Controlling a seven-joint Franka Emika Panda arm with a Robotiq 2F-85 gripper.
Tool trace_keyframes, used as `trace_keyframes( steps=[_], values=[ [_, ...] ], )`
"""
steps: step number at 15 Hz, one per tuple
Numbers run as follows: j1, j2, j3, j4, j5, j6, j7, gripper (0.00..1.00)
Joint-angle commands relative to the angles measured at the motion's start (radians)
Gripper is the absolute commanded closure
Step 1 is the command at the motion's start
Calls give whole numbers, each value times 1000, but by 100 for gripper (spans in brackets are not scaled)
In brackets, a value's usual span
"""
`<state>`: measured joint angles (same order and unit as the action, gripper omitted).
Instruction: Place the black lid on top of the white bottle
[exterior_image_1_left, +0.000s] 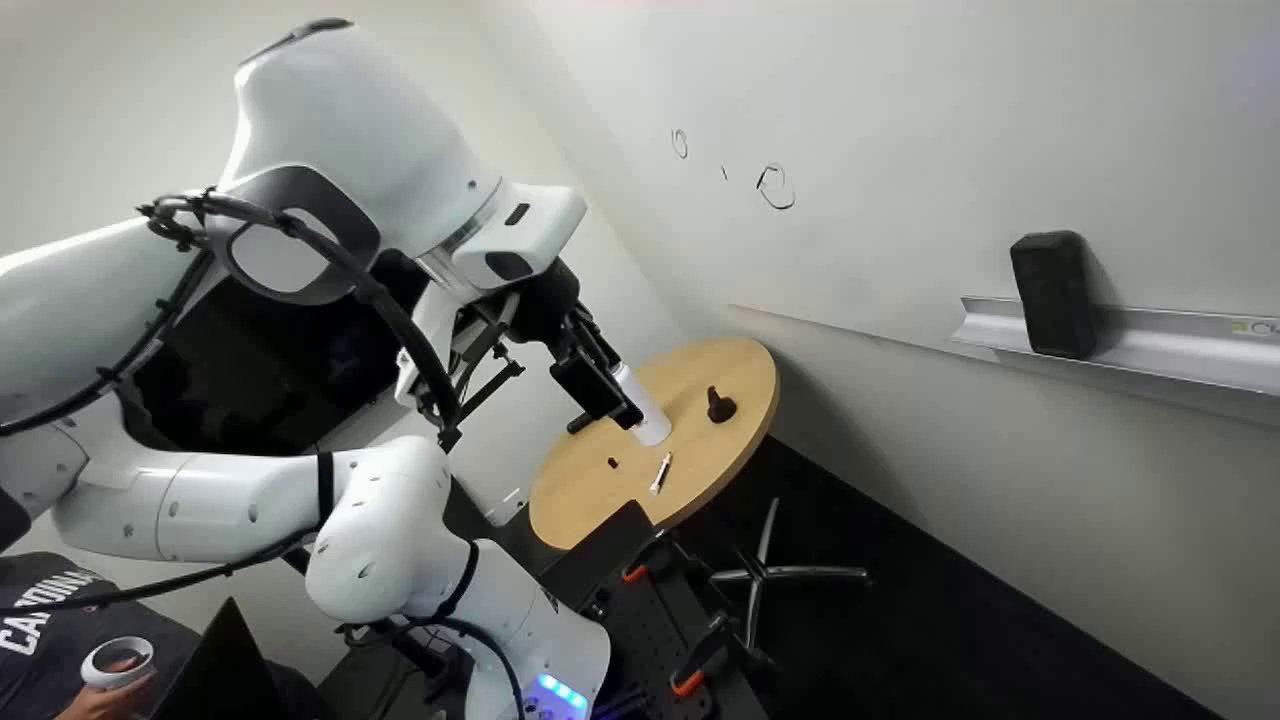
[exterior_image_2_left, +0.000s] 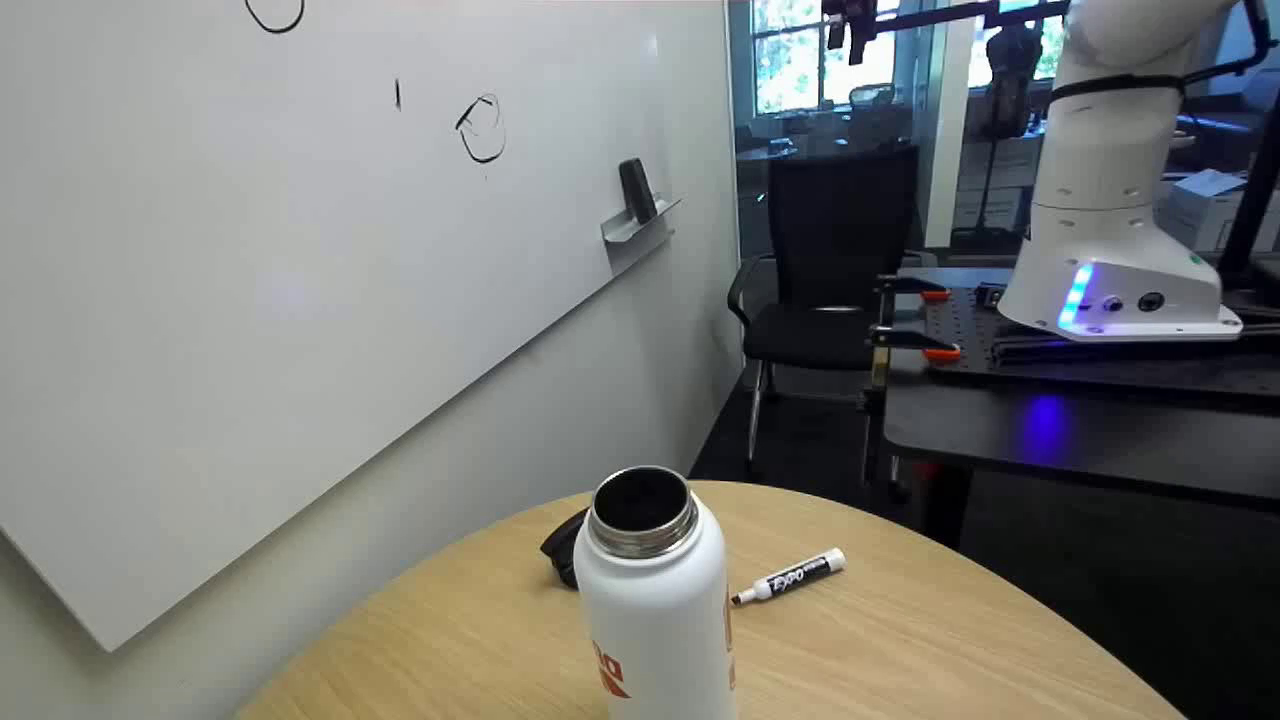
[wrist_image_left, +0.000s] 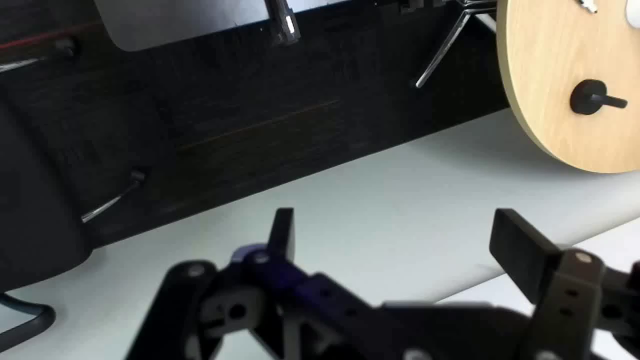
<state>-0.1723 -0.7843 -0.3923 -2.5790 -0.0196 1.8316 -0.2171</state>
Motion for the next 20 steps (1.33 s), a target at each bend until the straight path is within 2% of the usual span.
trace_keyframes(
  steps=[1, 4, 7, 12, 18, 19, 20],
  values=[
    [-24, 8, 19, 2, 15, -1, -15, 0],
    [-24, 8, 19, 2, 15, -1, -15, 0],
    [34, -35, 72, -22, 32, 9, -61, 0],
    [206, -40, 228, -42, 130, 62, -95, 0],
    [452, -27, 400, -138, 279, 267, -133, 0],
    [408, -22, 384, -101, 246, 207, -83, 0],
    [439, -22, 400, -117, 255, 232, -87, 0]
  ],
)
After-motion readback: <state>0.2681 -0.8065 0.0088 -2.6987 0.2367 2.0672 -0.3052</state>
